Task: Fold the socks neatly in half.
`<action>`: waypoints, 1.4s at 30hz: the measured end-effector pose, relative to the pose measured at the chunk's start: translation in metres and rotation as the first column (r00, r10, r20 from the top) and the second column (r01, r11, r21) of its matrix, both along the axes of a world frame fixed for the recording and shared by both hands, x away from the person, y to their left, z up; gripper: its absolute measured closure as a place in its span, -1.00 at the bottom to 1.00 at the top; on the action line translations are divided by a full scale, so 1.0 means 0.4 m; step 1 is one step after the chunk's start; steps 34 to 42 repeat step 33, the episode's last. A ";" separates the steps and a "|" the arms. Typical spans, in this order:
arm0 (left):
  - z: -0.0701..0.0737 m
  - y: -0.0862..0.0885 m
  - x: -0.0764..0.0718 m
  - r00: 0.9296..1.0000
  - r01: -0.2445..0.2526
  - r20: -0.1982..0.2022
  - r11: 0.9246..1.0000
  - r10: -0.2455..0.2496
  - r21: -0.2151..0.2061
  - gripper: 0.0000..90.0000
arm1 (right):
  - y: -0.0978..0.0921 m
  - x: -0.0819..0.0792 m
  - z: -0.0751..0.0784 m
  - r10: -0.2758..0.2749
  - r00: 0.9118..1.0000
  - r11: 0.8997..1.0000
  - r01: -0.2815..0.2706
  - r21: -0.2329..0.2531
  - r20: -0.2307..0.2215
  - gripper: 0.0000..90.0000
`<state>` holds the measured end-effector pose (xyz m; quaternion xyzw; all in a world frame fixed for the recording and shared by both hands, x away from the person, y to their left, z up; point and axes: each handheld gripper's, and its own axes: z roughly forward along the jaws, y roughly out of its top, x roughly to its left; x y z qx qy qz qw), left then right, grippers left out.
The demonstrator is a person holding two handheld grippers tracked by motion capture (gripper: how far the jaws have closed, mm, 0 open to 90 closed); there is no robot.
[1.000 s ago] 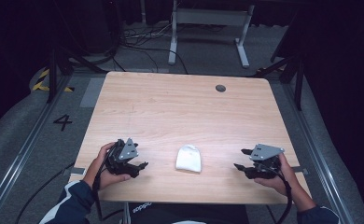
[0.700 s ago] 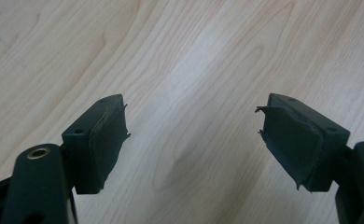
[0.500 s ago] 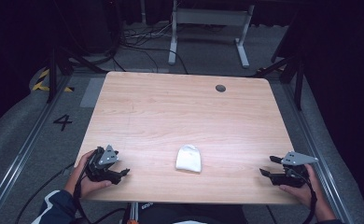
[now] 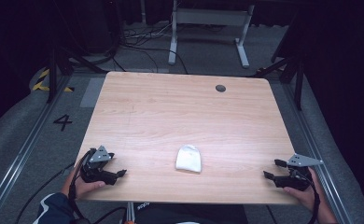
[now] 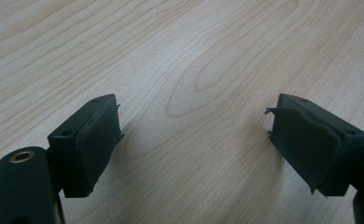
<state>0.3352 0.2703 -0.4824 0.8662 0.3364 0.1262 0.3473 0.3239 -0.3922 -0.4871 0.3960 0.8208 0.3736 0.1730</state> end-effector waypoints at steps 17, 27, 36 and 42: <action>0.001 0.000 0.003 1.000 -0.001 -0.003 1.000 0.001 0.002 -0.65 | 0.000 0.001 0.000 -0.010 1.000 1.000 0.010 -0.002 0.001 -0.44; 0.001 0.000 0.003 1.000 -0.003 -0.002 1.000 0.003 0.003 -0.65 | 0.000 0.001 0.000 -0.014 1.000 1.000 0.014 -0.005 0.003 -0.45; 0.001 0.000 0.004 1.000 -0.005 0.001 1.000 0.005 0.006 -0.65 | 0.000 0.001 0.000 -0.014 1.000 1.000 0.014 -0.004 0.003 -0.45; 0.001 0.000 0.004 1.000 -0.005 0.001 1.000 0.005 0.006 -0.65 | 0.000 0.001 0.000 -0.014 1.000 1.000 0.014 -0.004 0.003 -0.45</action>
